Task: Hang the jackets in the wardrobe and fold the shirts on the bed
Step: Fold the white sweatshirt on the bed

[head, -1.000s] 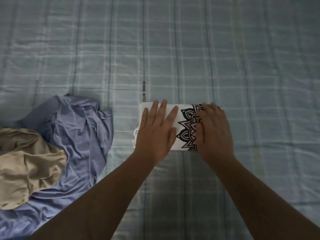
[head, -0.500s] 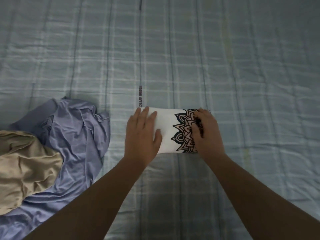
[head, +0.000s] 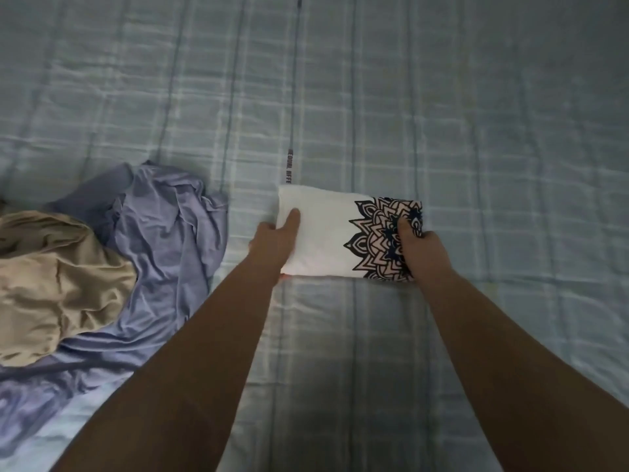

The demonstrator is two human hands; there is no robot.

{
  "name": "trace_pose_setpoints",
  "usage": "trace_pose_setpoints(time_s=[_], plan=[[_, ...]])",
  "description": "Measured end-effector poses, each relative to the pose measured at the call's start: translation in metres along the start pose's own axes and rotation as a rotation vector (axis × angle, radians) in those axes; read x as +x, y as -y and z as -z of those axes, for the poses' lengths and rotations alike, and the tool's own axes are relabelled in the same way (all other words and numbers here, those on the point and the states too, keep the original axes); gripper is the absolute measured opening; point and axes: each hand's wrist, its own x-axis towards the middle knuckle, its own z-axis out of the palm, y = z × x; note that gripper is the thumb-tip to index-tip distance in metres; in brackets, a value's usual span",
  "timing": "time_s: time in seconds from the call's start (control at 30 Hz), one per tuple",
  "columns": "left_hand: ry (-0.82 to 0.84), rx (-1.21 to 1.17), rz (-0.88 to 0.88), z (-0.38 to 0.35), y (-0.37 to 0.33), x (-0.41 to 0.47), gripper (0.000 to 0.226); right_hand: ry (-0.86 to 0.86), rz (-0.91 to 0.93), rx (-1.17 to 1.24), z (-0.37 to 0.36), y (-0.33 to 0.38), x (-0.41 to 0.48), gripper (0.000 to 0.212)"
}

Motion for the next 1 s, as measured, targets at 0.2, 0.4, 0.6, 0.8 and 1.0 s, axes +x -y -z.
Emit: trace_pose_setpoints(time_s=[0.2, 0.4, 0.6, 0.8, 1.0], plan=[[0.130, -0.286, -0.126, 0.006, 0.022, -0.022, 0.075, 0.062, 0.107, 0.221, 0.014, -0.022, -0.016, 0.051], [0.325, -0.488, -0.131, 0.039, 0.041, -0.115, 0.073, 0.255, 0.182, 0.557, 0.067, -0.031, -0.087, 0.029], [0.161, -0.548, -0.377, 0.090, 0.033, -0.294, 0.060, 0.491, 0.410, 0.612, 0.156, -0.003, -0.207, 0.028], [-0.026, -0.629, -0.569, 0.155, 0.041, -0.468, 0.047, 0.584, 0.661, 0.546, 0.207, 0.028, -0.349, 0.030], [-0.338, -0.778, -0.702, 0.238, 0.081, -0.578, 0.074, 0.786, 0.838, 0.496, 0.193, 0.060, -0.466, 0.043]])
